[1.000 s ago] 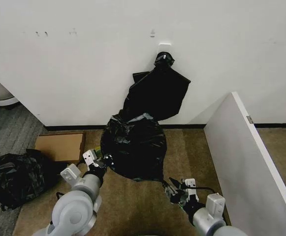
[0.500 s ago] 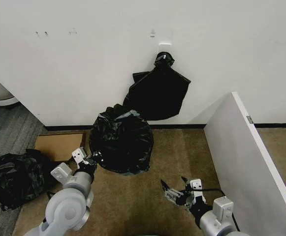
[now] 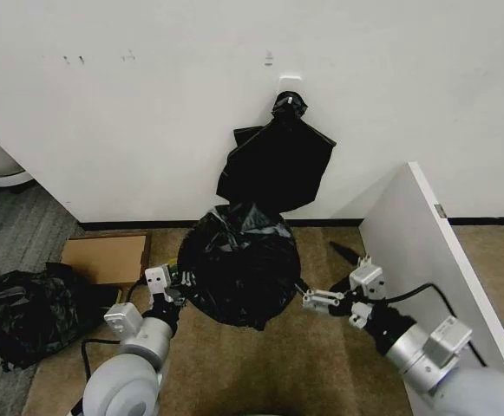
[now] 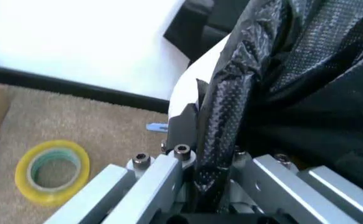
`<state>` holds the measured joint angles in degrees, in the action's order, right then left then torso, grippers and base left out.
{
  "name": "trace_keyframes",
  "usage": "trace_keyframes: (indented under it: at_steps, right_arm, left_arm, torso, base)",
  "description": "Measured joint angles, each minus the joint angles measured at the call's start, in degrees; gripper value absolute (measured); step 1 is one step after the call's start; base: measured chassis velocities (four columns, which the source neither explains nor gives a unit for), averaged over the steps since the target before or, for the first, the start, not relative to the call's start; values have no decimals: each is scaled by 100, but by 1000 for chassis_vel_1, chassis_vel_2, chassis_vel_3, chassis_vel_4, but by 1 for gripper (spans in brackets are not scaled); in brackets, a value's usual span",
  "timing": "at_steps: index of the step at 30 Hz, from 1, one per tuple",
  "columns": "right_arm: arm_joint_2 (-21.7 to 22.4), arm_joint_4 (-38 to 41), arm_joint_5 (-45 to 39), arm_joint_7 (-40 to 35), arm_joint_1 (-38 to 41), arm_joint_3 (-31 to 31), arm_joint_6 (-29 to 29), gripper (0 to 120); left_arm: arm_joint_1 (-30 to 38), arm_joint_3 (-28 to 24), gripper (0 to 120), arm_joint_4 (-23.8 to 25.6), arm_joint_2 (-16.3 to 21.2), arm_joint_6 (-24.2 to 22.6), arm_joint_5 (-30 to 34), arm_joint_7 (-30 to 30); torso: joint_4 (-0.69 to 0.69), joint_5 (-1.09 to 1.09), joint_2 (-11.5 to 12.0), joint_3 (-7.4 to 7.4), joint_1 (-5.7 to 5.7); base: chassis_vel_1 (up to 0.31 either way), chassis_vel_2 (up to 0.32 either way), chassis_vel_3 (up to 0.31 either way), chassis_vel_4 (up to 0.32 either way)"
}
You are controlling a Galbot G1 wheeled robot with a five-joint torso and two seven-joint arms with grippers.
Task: Place the garbage bag over the trash bin.
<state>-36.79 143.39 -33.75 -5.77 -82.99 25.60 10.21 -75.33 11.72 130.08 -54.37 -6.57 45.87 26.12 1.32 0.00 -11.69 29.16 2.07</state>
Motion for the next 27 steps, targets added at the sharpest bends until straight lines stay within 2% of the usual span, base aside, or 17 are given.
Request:
trace_keyframes:
  at_steps: [2, 10, 19, 21, 24, 26, 27]
  right_arm:
    - [115, -16, 34, 110, 86, -18, -27, 100]
    - [218, -76, 413, 273, 155, -162, -102, 100]
    - [153, -161, 351, 244, 244, -289, -31, 99]
    - [142, -157, 261, 215, 266, -337, 22, 95]
    - [121, -159, 148, 160, 310, -389, 60, 83]
    - [118, -160, 120, 149, 321, -393, 68, 82]
    - [115, -161, 44, 124, 353, -402, 95, 76]
  left_arm:
    - [-62, -29, 0, 0, 16, 2, -317, -152]
    - [-82, -125, 0, -76, 63, 97, -933, -379]
    - [-17, -156, 0, -195, 83, 153, -1031, -410]
    - [5, -177, 0, -209, 83, 158, -1040, -411]
    - [49, -214, 0, -226, 85, 161, -1044, -420]
    - [52, -218, 0, -227, 88, 162, -1047, -422]
    - [58, -226, 0, -228, 97, 163, -1049, -428]
  torso:
    - [0, 0, 0, 0, 0]
    - [1, 1, 0, 0, 0]
    - [0, -1, 0, 0, 0]
    - [-1, -1, 0, 0, 0]
    - [1, -1, 0, 0, 0]
    - [1, 0, 0, 0, 0]
    - [1, 0, 0, 0, 0]
  base:
    - [0, 0, 0, 0]
    - [0, 0, 0, 0]
    - [0, 0, 0, 0]
    - [0, 0, 0, 0]
    - [0, 0, 0, 0]
    - [0, 0, 0, 0]
    - [0, 0, 0, 0]
